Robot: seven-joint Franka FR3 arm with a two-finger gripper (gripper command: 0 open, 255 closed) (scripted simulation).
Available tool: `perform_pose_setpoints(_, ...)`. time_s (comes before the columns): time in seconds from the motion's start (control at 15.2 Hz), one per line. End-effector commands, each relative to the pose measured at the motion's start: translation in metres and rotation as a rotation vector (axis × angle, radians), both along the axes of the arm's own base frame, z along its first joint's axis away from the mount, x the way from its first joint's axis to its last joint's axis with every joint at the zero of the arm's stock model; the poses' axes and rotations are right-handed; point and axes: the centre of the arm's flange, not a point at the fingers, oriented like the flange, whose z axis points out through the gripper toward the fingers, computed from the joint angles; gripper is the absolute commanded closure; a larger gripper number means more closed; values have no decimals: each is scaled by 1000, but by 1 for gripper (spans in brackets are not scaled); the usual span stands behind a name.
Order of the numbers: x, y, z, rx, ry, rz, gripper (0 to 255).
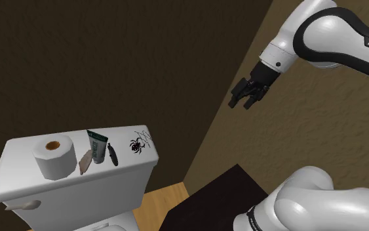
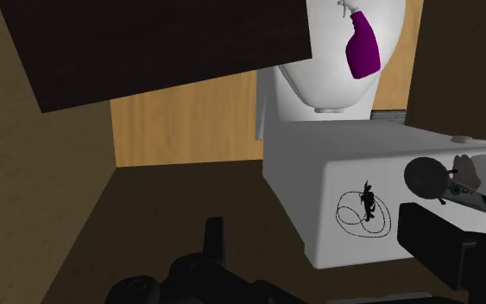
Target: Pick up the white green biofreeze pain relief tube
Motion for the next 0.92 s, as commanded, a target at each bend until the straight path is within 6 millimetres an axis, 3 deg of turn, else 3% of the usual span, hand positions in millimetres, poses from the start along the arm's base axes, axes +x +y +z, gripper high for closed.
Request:
perform_pose_setpoints(0.0, 0, 0, 0, 0, 0, 0, 0)
perform_pose_setpoints(0.86, 101, 145, -47, -52, 51, 148, 0)
